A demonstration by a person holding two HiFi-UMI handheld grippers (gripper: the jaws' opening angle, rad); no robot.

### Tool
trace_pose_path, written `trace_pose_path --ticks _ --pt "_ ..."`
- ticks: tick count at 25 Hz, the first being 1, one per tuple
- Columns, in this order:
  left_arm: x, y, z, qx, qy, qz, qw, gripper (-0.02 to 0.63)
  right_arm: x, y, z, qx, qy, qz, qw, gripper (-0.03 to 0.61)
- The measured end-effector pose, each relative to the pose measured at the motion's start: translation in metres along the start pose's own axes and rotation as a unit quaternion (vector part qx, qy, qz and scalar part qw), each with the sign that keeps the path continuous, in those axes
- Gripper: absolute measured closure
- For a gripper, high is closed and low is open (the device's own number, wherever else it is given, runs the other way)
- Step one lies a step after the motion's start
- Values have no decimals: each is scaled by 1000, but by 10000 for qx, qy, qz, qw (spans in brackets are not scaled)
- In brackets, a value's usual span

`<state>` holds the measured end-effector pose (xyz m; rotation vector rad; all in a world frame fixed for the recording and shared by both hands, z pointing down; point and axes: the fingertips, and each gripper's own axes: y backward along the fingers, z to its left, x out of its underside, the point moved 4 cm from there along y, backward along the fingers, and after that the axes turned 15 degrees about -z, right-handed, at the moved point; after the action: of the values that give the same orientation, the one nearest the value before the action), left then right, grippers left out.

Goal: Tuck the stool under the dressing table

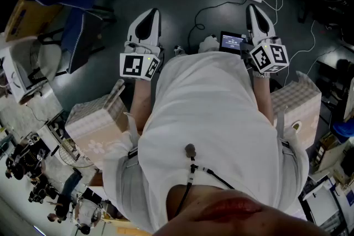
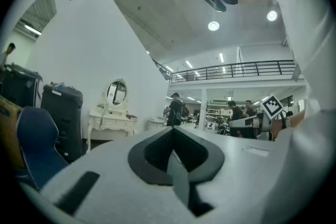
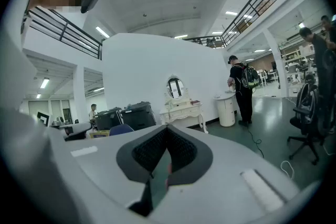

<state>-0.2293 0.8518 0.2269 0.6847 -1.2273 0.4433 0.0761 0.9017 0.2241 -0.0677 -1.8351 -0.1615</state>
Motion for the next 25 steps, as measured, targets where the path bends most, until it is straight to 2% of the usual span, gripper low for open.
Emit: trace_pose_path --ticks 4,9,12,17,21,25 --pt "0 11 -24 -104 -185 14 9998 607 -3 14 -12 -99 -19 3 9999 572" --pt "15 5 -66 -464 -18 125 9988 607 -13 23 -45 -337 -63 133 9993 572" --pt "31 -15 -100 -515 69 213 9984 607 -20 29 -75 -454 -161 205 9986 572" --pt "49 -57 -154 -494 -74 222 9985 607 -27 38 -132 -573 -263 339 9974 572" --pt "63 -80 -172 -816 169 204 9963 607 -34 37 -170 -708 -302 412 9962 572" --pt "72 -95 -179 -1126 125 188 9934 607 -34 29 -203 -825 -390 490 9946 572"
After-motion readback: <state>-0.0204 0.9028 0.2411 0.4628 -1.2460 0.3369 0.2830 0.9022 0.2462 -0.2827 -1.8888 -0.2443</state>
